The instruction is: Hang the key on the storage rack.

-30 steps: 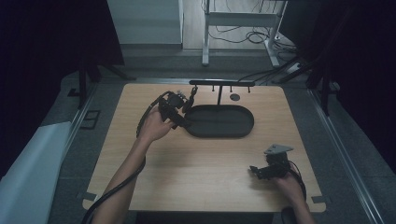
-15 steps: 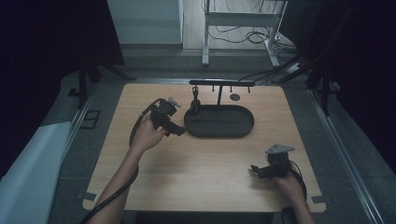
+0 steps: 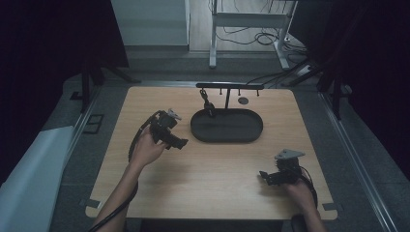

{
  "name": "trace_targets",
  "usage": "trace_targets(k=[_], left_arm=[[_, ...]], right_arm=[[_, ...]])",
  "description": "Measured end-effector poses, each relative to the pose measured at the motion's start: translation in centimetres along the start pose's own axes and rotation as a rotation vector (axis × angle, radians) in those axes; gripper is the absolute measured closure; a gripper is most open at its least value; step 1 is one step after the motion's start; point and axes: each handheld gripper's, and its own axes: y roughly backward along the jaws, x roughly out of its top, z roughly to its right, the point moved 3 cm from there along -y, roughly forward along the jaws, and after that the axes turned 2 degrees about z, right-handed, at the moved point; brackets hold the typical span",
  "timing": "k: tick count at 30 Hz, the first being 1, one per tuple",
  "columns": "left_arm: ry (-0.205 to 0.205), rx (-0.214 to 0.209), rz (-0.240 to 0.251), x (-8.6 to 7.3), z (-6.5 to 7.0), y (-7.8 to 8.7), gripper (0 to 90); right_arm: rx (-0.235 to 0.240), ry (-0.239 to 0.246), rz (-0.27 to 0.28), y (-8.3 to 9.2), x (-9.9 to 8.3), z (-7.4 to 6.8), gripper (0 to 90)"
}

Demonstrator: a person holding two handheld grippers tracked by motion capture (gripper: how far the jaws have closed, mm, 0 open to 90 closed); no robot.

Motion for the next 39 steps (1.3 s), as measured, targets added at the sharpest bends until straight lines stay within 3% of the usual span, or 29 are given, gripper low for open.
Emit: trace_targets(k=[5,20,27,35,39], left_arm=[[-0.007,0.015,-0.006,-1.1,0.5,-0.1,0.0],[0.008,-0.016,0.024,-4.3,2.3,-1.4,0.0],[0.044,-0.062,0.064,-5.9,3.2,-2.0,0.0],[0.072,-0.063,0.084,-7.6,4.0,-2.4,0.0],[0.067,-0.052,0.073,-8.2,4.5,-2.7,0.0]], right_arm=[[0.002,-0.001,-0.003,0.0,0.0,0.0,0.1],[0.000,0.002,-0.005,0.0,0.0,-0.1,0.1],[0.000,0.001,-0.007,0.0,0.0,-0.1,0.1],[-0.001,0.002,-0.008,0.0,0.0,-0.1,0.1],[-0.001,0.004,-0.009,-0.1,0.0,-0.1,0.1]])
